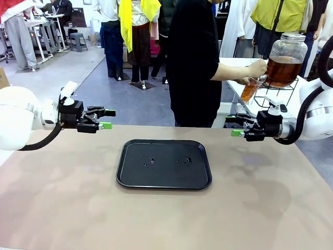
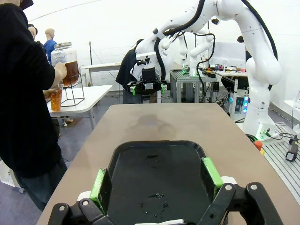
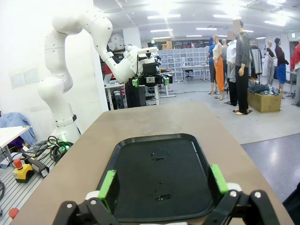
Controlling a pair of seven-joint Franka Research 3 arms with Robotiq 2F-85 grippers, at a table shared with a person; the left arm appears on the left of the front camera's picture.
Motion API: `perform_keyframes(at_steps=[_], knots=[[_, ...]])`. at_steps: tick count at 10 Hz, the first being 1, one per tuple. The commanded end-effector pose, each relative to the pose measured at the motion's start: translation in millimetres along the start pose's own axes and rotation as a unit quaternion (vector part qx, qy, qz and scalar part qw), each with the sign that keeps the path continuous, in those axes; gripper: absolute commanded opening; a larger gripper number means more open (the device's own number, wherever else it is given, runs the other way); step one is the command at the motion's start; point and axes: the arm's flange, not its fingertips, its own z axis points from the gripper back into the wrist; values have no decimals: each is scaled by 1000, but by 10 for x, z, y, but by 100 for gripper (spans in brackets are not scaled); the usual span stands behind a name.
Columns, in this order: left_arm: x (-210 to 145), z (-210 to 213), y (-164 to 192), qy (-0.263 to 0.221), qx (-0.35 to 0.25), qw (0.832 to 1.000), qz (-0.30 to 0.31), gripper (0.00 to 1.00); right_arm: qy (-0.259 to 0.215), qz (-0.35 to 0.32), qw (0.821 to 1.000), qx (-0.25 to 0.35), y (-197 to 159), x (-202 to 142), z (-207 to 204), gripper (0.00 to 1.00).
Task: Pour the drink into the iced cup.
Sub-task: Open the gripper to release the iced cup you were holding.
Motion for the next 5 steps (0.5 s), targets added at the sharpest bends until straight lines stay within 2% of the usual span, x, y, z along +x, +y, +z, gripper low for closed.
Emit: perform_keyframes(at_steps=[1,5], knots=[[16,-19,10,-2,7,1000,0,100,-2,3,1000,1,5,29,1,100],[16,-19,10,-2,7,1000,0,100,-2,3,1000,1,5,29,1,100]])
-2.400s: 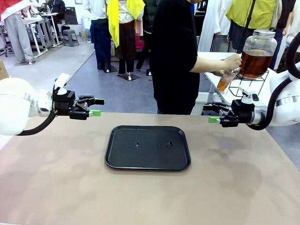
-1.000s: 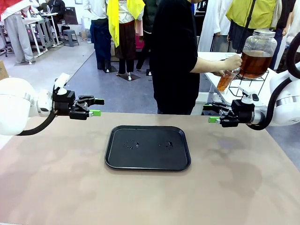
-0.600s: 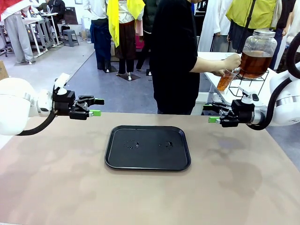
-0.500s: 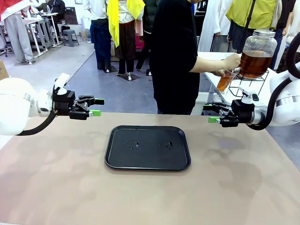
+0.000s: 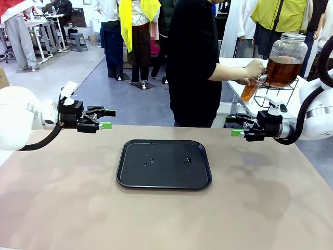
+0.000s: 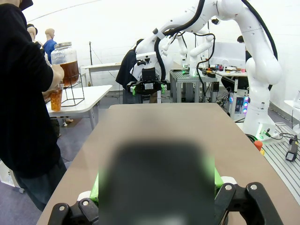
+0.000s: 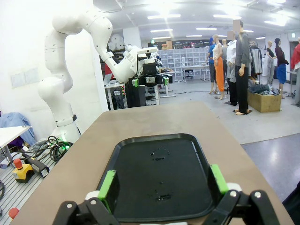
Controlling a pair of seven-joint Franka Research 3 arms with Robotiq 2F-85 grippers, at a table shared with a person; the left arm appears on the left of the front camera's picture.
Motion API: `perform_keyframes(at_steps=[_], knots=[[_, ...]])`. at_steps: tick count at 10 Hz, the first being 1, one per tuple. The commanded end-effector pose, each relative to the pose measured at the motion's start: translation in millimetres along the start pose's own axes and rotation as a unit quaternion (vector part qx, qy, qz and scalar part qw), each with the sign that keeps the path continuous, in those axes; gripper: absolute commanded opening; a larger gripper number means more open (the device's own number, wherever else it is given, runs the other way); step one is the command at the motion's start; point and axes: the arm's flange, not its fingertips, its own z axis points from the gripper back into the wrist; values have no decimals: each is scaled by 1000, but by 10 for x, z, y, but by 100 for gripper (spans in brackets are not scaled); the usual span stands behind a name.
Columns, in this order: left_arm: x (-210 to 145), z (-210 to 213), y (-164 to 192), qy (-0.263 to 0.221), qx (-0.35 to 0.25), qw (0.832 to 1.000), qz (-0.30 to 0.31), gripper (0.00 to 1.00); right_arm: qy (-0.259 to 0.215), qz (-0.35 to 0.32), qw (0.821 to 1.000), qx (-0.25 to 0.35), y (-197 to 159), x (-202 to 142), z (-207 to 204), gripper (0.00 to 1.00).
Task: Pour the drink into the iced cup.
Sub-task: Open the gripper to release the iced cup you were holding.
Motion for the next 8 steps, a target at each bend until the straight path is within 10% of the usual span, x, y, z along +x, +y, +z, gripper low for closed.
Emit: perform_keyframes(at_steps=[1,8], knots=[[16,-19,10,-2,7,1000,0,100,-2,3,1000,1,5,29,1,100],[16,-19,10,-2,7,1000,0,100,-2,3,1000,1,5,29,1,100]])
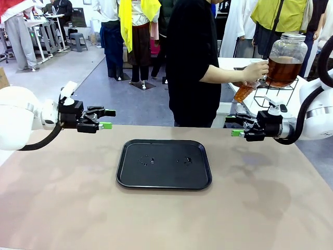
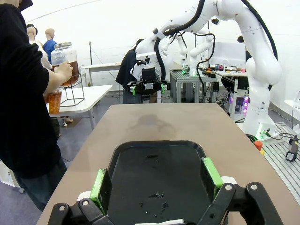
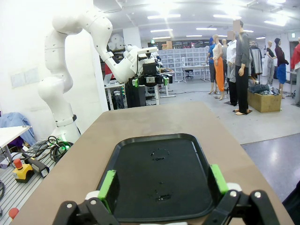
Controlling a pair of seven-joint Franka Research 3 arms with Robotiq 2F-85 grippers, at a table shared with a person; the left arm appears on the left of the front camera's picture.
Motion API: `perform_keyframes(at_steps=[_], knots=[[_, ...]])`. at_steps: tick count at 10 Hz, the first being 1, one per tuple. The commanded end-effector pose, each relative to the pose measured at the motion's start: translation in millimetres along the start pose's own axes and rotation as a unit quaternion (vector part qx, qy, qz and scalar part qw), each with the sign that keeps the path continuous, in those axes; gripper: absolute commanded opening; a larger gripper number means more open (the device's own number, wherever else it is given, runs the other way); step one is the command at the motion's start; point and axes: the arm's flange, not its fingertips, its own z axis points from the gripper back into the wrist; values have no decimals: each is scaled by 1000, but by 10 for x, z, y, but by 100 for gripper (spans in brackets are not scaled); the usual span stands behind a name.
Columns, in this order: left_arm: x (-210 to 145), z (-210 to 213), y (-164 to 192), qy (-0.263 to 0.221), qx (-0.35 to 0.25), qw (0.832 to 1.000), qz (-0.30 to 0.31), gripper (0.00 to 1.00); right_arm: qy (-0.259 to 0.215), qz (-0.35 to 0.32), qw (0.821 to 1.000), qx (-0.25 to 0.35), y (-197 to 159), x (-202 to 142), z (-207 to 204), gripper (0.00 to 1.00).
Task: Pour the drink into the iced cup.
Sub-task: Open the gripper to release the iced cup you were holding.
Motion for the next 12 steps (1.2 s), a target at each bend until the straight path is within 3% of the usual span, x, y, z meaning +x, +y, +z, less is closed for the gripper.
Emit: perform_keyframes(at_steps=[1,12], knots=[[16,-19,10,-2,7,1000,0,100,-2,3,1000,1,5,29,0,100],[16,-19,10,-2,7,1000,0,100,-2,3,1000,1,5,29,0,100]])
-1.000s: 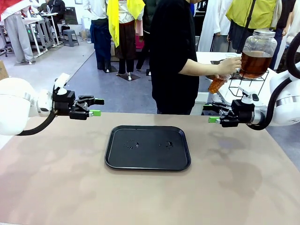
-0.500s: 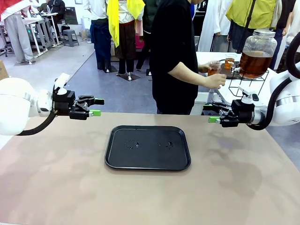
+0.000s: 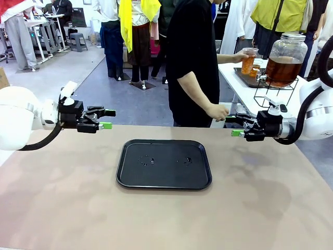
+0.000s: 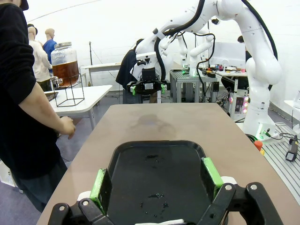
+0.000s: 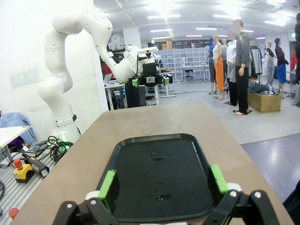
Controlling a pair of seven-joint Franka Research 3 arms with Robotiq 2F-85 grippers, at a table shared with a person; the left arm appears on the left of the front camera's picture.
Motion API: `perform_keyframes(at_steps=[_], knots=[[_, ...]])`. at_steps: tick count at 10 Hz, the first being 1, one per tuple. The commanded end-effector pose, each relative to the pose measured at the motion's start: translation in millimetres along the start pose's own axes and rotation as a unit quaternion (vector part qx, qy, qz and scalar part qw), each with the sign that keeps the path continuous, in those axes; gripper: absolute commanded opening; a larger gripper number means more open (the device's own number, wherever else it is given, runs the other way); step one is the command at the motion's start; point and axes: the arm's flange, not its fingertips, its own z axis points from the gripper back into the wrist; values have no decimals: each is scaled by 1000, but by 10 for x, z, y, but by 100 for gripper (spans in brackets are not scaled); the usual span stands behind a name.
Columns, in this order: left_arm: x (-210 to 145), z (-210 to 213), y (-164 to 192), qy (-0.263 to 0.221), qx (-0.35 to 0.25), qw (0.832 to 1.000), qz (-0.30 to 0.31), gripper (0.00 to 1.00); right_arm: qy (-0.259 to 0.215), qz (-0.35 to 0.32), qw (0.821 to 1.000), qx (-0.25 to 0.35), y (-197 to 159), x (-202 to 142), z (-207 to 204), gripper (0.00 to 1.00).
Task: Pour the drink into the iced cup.
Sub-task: Open the gripper to release the iced cup you were holding.
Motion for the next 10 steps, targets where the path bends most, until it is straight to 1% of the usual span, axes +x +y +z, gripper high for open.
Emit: perform_keyframes(at_steps=[1,10], knots=[[16,-19,10,-2,7,1000,0,100,-2,3,1000,1,5,29,1,100],[16,-19,10,-2,7,1000,0,100,-2,3,1000,1,5,29,1,100]])
